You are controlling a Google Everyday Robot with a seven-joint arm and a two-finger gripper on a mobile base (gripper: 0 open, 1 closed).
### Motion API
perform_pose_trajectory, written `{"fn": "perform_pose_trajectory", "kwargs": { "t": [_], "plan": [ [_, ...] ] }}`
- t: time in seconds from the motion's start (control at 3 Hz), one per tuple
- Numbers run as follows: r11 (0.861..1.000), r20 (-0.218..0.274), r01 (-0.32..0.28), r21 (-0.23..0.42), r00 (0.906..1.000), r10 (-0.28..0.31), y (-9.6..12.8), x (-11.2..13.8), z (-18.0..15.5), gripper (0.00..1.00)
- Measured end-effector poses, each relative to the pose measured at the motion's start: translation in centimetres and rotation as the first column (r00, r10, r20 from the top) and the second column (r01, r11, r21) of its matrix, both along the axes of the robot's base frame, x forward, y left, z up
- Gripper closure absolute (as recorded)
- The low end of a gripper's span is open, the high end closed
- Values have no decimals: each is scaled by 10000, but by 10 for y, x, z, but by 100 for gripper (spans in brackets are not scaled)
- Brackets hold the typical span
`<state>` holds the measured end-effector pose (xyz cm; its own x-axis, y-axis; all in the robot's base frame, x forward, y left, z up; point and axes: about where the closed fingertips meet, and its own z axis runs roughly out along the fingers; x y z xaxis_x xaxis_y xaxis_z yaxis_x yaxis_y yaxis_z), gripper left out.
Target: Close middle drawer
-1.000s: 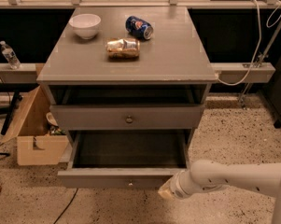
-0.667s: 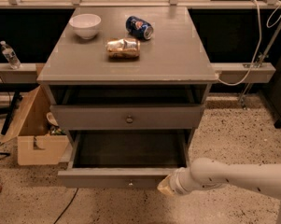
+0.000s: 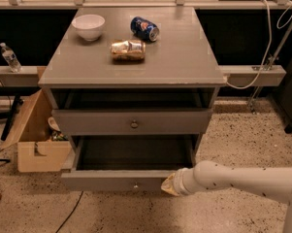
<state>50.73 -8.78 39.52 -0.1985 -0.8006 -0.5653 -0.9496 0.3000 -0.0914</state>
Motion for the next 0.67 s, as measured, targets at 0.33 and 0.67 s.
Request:
{"fn": "perform_pose_trajectory", "kwargs": {
  "t": [0.33,0.67],
  "plan": [
    [9989,993,-323,-326,9944,354,1,26,-3,100],
    [9989,1688,-314,-346,9850,368,-1,50,-1,100]
  ]
}}
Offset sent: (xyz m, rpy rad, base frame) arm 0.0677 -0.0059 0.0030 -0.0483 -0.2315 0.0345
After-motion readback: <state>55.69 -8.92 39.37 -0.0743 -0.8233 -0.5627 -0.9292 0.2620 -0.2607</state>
